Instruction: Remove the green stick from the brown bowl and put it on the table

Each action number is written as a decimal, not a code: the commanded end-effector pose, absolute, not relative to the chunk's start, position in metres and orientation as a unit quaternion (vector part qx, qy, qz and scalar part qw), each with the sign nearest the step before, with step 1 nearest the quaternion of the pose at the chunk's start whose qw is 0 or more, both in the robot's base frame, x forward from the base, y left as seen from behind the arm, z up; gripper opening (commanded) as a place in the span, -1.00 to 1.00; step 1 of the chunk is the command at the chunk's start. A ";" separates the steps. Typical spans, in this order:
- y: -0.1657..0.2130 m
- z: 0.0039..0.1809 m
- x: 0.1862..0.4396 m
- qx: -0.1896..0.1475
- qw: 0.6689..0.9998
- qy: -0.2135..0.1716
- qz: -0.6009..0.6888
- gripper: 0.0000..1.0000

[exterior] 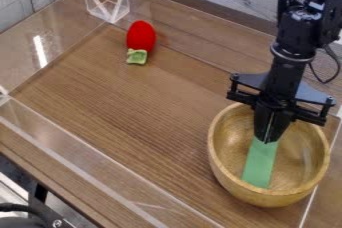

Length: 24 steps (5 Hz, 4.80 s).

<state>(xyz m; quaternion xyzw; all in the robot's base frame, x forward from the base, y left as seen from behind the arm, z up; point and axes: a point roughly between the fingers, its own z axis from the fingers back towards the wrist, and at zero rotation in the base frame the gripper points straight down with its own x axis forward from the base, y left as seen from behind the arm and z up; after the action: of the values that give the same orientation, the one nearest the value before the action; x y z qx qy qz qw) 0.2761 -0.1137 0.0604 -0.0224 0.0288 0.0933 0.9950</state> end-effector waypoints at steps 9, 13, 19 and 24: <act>-0.095 0.079 0.276 -0.033 0.998 -0.047 0.021 -1.00; -0.088 0.139 0.273 -0.043 0.992 -0.089 -0.073 -1.00; -0.102 0.127 0.259 -0.047 0.992 -0.084 -0.077 -1.00; -0.072 0.118 0.243 -0.039 0.993 -0.107 0.015 -1.00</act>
<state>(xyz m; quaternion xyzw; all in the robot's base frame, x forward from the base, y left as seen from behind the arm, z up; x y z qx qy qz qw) 0.2395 -0.0717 0.1071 -0.0321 -0.0847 0.0148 0.9958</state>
